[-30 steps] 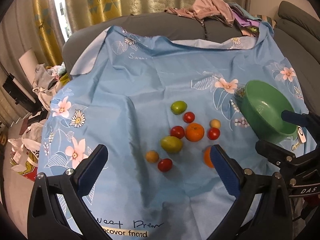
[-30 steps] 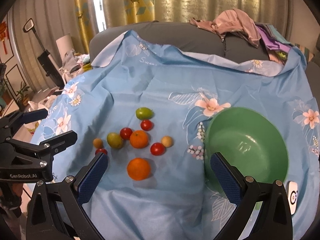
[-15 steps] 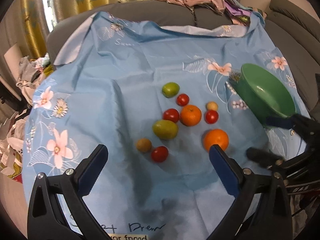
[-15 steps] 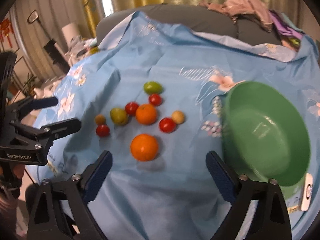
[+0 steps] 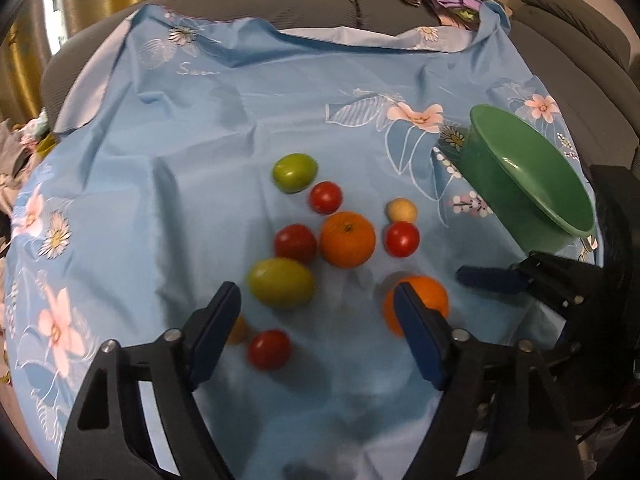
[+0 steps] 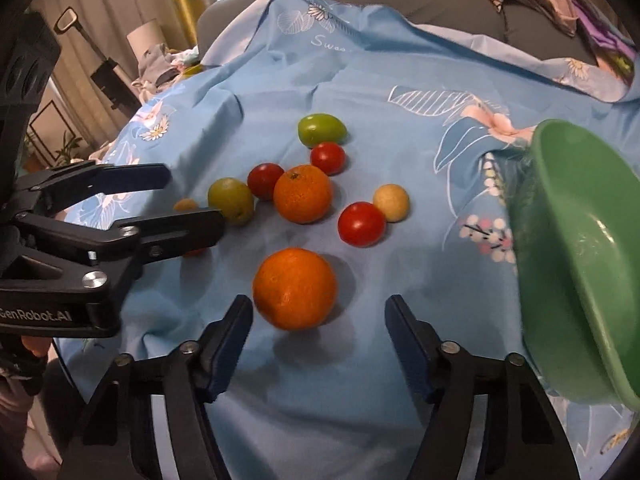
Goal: Organize fruits
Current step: 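Grasp the large orange with the right tool while the left tool grasps the other orange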
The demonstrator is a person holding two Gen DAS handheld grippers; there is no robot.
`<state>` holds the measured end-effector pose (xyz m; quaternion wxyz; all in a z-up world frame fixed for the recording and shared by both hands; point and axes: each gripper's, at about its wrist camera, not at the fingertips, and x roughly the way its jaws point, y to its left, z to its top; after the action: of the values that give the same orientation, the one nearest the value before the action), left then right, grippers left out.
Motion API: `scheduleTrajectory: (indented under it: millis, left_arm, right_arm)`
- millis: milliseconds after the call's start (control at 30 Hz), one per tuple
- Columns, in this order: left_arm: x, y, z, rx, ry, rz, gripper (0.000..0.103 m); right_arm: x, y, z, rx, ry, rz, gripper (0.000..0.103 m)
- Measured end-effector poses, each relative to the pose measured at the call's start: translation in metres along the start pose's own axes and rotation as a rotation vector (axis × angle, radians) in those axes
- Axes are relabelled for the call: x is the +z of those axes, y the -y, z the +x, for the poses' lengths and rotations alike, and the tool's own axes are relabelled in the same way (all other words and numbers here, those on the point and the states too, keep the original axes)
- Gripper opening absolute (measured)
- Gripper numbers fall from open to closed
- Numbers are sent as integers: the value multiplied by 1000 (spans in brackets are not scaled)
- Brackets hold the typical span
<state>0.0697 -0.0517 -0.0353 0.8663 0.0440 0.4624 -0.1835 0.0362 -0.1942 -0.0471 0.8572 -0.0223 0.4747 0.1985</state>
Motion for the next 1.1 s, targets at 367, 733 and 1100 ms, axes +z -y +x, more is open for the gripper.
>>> scheduleTrajectory:
  millis: [367,733,1100]
  left_arm:
    - [26,25,39,1,-29,112,59]
    - [38,32,60,32,-50,183,44]
    - [37,26,64,21,-72,176,41]
  right_arm:
    - [-1,3,13,108,3,-1,48]
    - [-8,22,6,140,13,59,48]
    - [-14,27,-1,149,21,88,48]
